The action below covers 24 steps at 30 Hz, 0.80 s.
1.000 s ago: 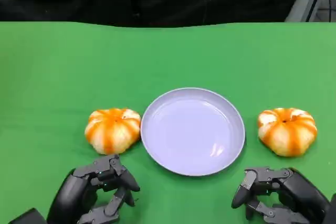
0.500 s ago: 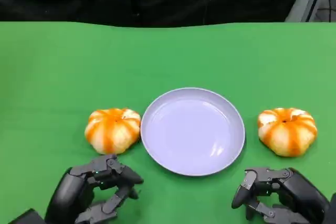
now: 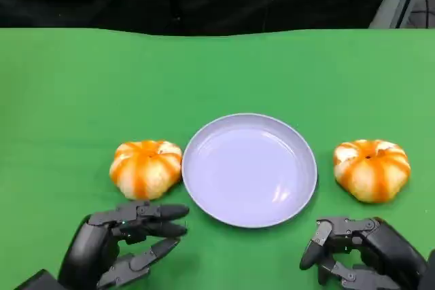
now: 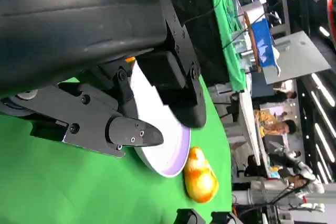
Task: Grasp the bread from the table and place it into the plate.
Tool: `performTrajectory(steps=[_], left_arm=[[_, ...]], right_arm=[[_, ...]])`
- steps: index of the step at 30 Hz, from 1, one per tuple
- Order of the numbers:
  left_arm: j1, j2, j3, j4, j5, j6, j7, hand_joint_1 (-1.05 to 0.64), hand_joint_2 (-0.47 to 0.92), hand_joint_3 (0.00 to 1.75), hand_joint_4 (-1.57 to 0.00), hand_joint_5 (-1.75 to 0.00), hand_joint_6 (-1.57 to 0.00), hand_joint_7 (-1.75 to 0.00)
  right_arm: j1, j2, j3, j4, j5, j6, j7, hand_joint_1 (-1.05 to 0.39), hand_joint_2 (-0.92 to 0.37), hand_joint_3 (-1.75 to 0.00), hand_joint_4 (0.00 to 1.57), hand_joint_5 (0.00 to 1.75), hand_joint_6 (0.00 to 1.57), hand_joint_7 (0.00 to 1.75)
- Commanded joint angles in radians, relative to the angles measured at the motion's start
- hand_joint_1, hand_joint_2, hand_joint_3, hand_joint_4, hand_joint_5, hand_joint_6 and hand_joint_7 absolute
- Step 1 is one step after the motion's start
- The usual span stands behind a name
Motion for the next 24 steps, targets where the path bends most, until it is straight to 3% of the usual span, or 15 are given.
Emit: performTrajectory(steps=[1,11,16,18,24], left_arm=[[0.003,0.011,0.012,-0.003,-0.002,0.004,0.019,-0.24,0.92,0.11,-0.86,-0.07,-0.79,0.00],[0.002,0.012,0.012,-0.003,0.000,0.000,0.021,-0.23,0.92,0.10,-0.88,-0.05,-0.79,0.00],[-0.003,0.015,0.030,-0.004,0.026,-0.049,0.064,-0.39,0.92,0.06,-0.76,-0.02,-0.70,0.00],[-0.012,0.021,0.045,-0.011,0.016,-0.086,0.073,-0.57,0.92,0.04,-0.62,0.00,-0.56,0.00],[-0.030,0.027,0.052,-0.020,-0.012,-0.102,0.063,-0.61,0.92,0.02,-0.56,0.00,-0.52,0.00]], right_arm=[[-0.003,-0.012,-0.010,-0.002,0.004,-0.010,-0.002,-0.01,-0.92,-0.46,0.72,1.52,0.82,1.06],[-0.003,-0.010,-0.010,-0.007,0.009,-0.006,0.000,0.00,-0.92,-0.47,0.72,1.53,0.82,1.06],[-0.002,-0.012,-0.009,-0.004,0.003,-0.007,-0.003,0.00,-0.92,-0.47,0.72,1.52,0.82,1.06],[-0.003,-0.011,-0.009,0.000,0.007,-0.006,0.002,0.00,-0.92,-0.47,0.72,1.52,0.81,1.06],[-0.007,-0.010,-0.009,0.011,0.007,-0.018,0.001,-0.01,-0.92,-0.46,0.72,1.53,0.81,1.07]])
